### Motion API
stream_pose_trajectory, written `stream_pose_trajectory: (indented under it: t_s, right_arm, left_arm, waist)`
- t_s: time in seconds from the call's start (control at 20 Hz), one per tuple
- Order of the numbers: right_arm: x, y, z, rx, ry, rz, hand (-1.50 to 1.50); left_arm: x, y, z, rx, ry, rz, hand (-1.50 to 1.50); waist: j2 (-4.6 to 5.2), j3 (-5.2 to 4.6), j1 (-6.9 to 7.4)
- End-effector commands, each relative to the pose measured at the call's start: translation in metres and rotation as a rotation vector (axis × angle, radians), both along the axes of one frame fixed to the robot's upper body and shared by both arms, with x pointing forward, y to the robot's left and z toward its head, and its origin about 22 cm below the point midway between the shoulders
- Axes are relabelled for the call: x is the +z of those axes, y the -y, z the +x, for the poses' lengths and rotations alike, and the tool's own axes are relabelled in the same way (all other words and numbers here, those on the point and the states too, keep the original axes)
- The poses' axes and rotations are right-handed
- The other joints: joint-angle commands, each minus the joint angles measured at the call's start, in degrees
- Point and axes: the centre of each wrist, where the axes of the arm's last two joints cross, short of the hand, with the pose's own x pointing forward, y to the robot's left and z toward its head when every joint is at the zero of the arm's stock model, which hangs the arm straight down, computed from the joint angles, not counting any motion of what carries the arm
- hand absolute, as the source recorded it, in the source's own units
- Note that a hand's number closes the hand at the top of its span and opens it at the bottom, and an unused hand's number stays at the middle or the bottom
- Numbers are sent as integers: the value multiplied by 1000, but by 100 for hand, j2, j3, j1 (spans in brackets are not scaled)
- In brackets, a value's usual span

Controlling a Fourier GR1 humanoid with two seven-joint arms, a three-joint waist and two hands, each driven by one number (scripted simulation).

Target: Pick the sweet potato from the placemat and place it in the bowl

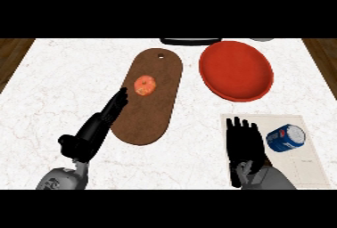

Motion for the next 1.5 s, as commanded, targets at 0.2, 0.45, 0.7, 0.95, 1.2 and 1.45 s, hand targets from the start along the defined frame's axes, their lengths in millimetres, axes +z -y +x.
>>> stream_pose_trajectory:
  t_s: [0.2, 0.45, 0.7, 0.95, 1.2, 1.45]
  right_arm:
    - [1, 5, -14, -41, 77, -154, -150]
    - [-27, 3, -6, -49, 124, -234, -150]
    - [-47, 10, -17, -65, 150, -238, -150]
    - [-41, 29, -12, -102, 84, -260, -150]
    - [-40, 52, 4, -111, 91, -221, -150]
    - [-41, 64, 5, -99, 114, -221, -150]
  left_arm:
    - [7, -2, 5, -2, 0, -5, 0]
    - [12, -2, 11, 8, -1, 3, 0]
    - [4, 7, 8, 3, 6, 3, 0]
    - [29, -3, 0, -7, 9, 13, 0]
    - [0, -4, -11, 10, 0, -1, 0]
    - [12, -9, -3, -4, -10, 4, 0]
  waist:
    - [-1, 4, -29]
    - [12, 6, -10]
    - [10, 6, -17]
    - [2, 6, -6]
    - [6, 5, -4]
    - [7, 5, -7]
